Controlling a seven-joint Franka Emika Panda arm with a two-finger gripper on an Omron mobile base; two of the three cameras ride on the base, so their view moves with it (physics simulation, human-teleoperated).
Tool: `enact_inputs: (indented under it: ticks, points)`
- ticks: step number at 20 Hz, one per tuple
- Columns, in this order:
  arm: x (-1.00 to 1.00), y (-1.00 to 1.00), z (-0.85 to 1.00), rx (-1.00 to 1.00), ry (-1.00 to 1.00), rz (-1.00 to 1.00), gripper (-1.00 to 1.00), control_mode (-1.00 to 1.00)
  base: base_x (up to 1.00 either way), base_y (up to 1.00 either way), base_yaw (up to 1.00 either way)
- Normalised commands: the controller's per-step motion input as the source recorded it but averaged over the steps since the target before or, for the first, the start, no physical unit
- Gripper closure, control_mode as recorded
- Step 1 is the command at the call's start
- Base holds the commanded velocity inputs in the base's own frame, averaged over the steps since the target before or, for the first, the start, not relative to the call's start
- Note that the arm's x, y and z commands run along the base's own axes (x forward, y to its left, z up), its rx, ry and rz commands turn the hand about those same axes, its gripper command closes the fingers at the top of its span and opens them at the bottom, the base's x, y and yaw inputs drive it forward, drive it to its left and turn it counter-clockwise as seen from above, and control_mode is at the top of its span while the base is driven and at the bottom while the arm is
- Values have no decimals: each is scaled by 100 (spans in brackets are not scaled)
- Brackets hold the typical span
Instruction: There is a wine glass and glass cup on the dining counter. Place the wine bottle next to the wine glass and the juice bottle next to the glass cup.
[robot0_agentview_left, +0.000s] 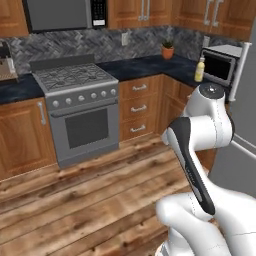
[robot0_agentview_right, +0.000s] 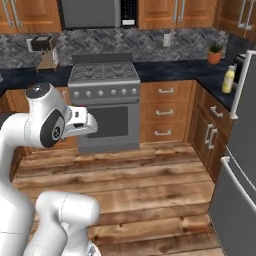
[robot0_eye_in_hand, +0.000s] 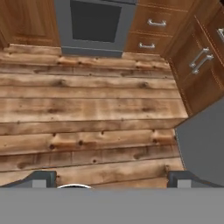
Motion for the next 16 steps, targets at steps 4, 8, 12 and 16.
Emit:
enact_inputs:
  ticks: [4, 8, 12, 16]
  points:
    - [0, 0, 0, 0, 0, 0, -100, 100, 83, -12, 0]
    - [0, 0, 0, 0, 0, 0, -100, 100, 83, -12, 0]
    - [0, 0, 0, 0, 0, 0, -100, 100, 81, -8, -3]
    - [0, 0, 0, 0, 0, 0, -100, 100, 74, -6, -14]
